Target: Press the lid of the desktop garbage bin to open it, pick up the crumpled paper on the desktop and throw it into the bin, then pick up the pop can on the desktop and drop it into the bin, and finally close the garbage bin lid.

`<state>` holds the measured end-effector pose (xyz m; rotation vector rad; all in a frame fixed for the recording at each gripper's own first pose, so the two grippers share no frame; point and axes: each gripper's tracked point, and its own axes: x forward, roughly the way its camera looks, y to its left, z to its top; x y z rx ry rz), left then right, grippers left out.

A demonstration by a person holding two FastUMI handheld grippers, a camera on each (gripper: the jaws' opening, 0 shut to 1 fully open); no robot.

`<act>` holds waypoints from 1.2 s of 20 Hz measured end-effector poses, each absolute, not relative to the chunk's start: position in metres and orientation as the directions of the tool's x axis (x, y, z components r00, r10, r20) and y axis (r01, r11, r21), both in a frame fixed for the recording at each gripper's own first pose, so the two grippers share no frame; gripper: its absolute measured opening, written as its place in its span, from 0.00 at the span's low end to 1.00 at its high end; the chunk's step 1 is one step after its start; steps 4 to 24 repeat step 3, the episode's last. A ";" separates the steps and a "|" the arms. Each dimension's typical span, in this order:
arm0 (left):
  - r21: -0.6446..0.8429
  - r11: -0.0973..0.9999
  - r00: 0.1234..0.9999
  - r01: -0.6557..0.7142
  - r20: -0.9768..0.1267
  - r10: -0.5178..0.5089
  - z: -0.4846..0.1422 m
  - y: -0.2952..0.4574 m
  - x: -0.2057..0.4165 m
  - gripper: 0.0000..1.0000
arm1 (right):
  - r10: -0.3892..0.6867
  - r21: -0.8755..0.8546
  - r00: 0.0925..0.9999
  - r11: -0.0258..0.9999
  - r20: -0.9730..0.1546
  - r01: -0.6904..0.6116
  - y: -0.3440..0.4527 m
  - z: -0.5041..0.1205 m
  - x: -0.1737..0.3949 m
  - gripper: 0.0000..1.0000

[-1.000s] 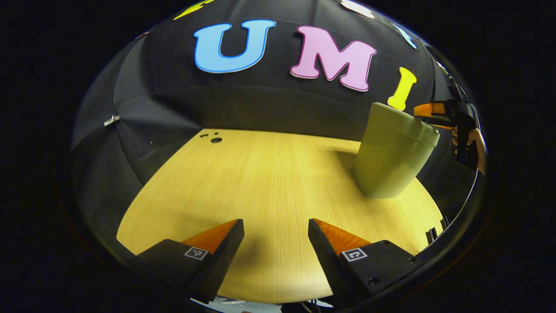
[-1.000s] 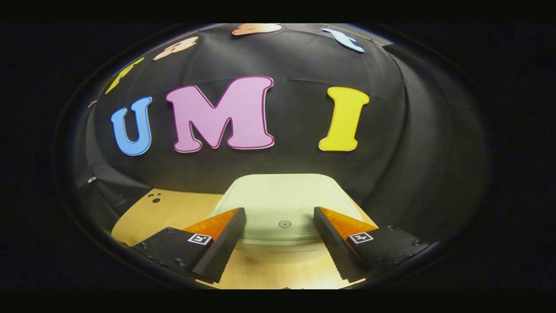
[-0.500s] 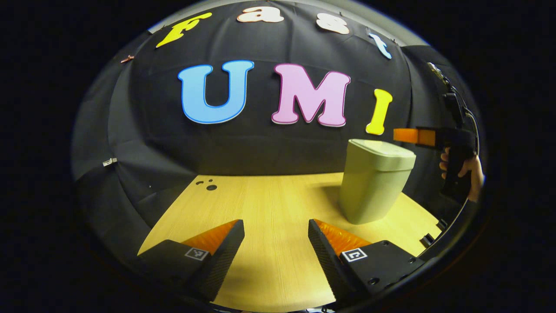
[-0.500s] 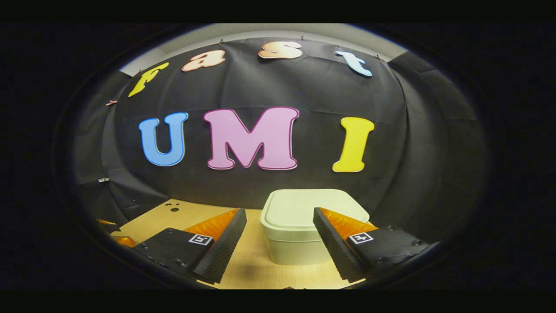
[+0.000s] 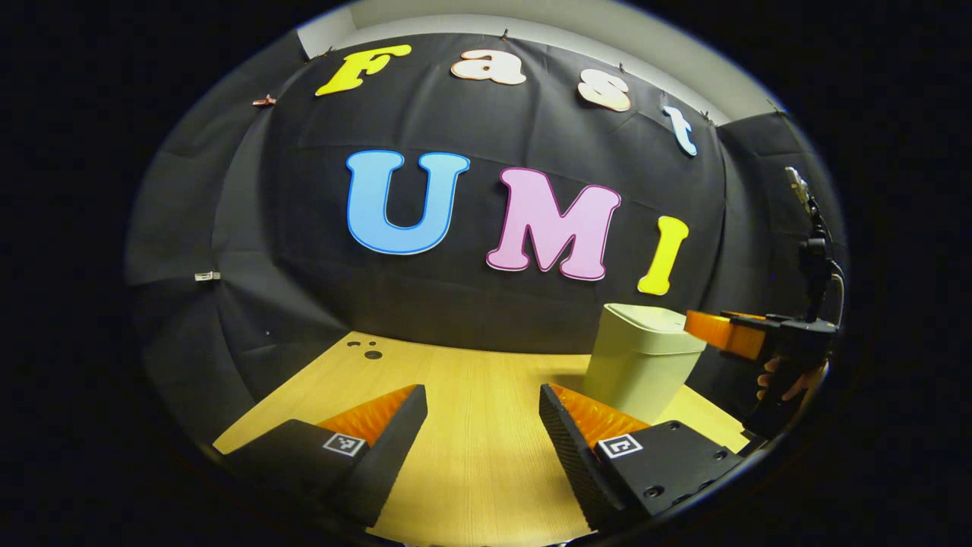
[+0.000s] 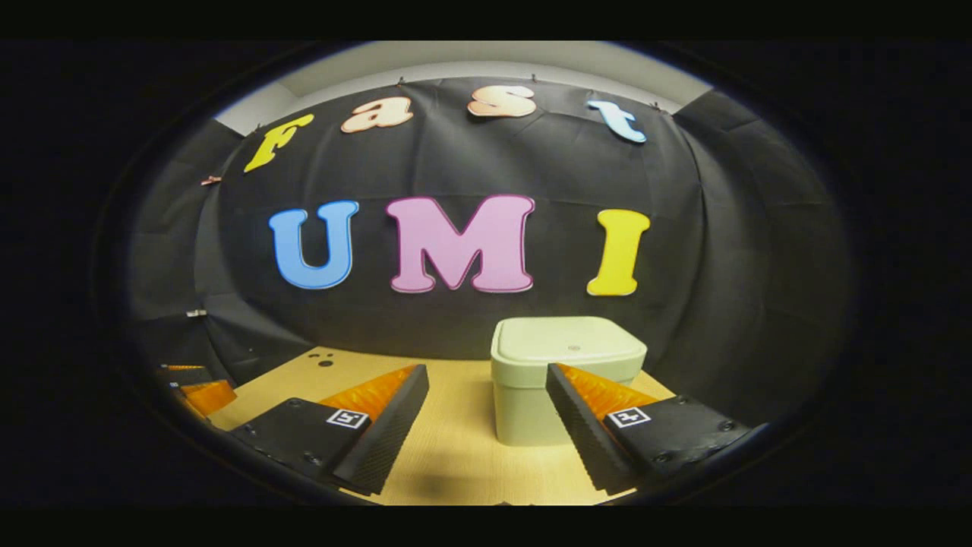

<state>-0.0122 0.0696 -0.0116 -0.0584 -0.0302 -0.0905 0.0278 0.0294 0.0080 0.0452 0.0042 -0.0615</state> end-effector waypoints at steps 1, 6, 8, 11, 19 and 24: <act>-0.054 0.995 0.996 0.088 0.024 -0.087 -0.016 0.072 -0.013 0.95 | -0.055 0.046 0.998 0.997 -0.032 0.056 0.032 0.000 0.026 0.98; -0.066 0.994 0.996 0.092 0.010 -0.092 -0.022 0.072 -0.013 0.96 | -0.039 0.062 0.996 0.997 -0.082 0.044 0.040 -0.015 0.022 0.98; -0.066 0.994 0.996 0.092 0.010 -0.092 -0.022 0.072 -0.013 0.96 | -0.039 0.062 0.996 0.997 -0.082 0.044 0.040 -0.015 0.022 0.98; -0.066 0.994 0.996 0.092 0.010 -0.092 -0.022 0.072 -0.013 0.96 | -0.039 0.062 0.996 0.997 -0.082 0.044 0.040 -0.015 0.022 0.98; -0.066 0.994 0.996 0.092 0.010 -0.092 -0.022 0.072 -0.013 0.96 | -0.039 0.062 0.996 0.997 -0.082 0.044 0.040 -0.015 0.022 0.98; -0.066 0.994 0.996 0.092 0.010 -0.092 -0.022 0.072 -0.013 0.96 | -0.039 0.062 0.996 0.997 -0.082 0.044 0.040 -0.015 0.022 0.98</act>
